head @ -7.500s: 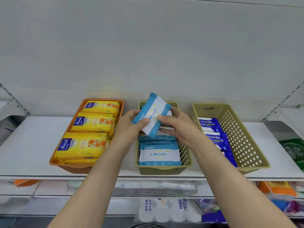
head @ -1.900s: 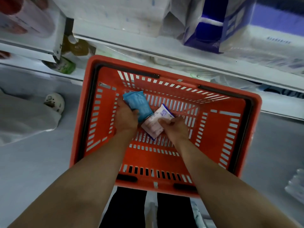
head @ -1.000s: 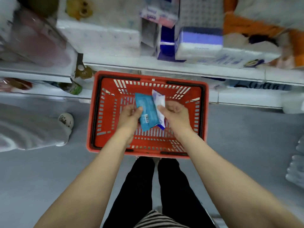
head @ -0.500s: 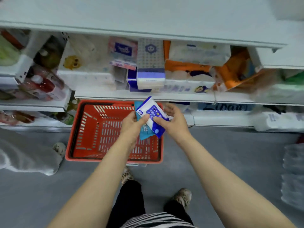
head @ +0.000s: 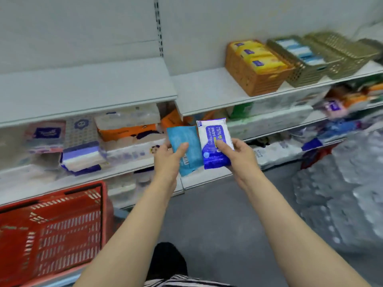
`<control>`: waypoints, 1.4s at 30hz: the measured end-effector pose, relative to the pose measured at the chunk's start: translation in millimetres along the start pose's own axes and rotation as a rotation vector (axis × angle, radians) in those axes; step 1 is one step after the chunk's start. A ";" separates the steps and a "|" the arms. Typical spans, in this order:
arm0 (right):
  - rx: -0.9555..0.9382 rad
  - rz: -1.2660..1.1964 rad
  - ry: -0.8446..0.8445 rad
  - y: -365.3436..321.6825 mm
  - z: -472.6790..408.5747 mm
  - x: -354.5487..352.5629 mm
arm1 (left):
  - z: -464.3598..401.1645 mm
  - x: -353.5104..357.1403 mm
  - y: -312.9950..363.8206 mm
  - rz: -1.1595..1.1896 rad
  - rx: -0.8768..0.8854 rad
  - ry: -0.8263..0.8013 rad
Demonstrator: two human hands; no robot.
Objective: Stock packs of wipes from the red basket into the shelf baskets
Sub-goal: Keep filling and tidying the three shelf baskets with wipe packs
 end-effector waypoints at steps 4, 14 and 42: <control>-0.137 -0.078 0.190 -53.2 -24.8 -61.6 | -14.5 101.1 26.9 -0.075 0.119 -0.095; -0.437 0.081 0.357 -187.1 -147.7 -201.1 | -101.7 363.4 48.3 -0.151 0.343 -0.337; -0.148 0.231 -0.002 -435.2 -595.6 -562.8 | -338.9 779.7 6.3 0.059 0.091 0.019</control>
Point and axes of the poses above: each hand's wrist, its own z-axis away from the middle knuckle, its own x-axis out of the palm, y = z × x, the point moved 3 cm from there along -z, towards the middle knuckle, and after that the axes turned 8 degrees about x, right-handed, at the moved point
